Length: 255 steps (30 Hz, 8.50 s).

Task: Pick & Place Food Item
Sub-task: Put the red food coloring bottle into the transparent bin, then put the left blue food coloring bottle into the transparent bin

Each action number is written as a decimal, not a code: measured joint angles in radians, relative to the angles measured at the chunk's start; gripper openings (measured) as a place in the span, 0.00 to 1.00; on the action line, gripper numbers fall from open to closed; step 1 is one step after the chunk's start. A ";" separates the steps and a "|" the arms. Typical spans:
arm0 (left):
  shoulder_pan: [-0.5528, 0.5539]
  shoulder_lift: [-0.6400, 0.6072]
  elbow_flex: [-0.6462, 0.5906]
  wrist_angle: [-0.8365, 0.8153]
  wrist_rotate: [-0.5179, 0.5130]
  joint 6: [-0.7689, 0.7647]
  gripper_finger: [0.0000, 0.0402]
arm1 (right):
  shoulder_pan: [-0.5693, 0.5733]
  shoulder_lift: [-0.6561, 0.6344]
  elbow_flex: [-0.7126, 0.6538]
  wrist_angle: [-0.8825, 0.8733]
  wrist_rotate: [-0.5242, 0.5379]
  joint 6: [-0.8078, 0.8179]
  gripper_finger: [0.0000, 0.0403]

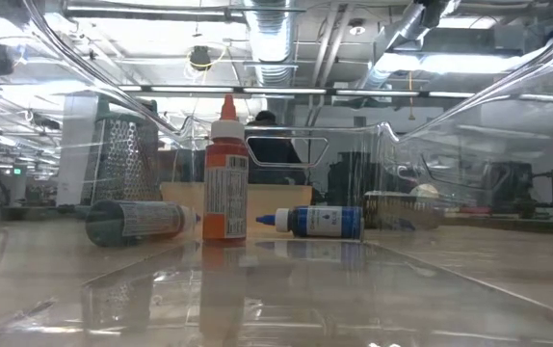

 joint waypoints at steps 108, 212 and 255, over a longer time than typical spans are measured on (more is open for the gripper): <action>0.367 -0.105 0.136 0.409 0.580 -0.332 0.27 | -0.002 0.000 -0.001 -0.038 0.000 -0.033 0.52; 0.701 0.388 -0.138 0.799 0.267 -0.055 0.56 | -0.011 0.000 0.000 -0.139 0.000 0.020 0.52; 0.684 0.023 -0.117 1.318 0.176 0.506 0.07 | -0.026 0.001 -0.001 -0.153 0.028 0.015 0.52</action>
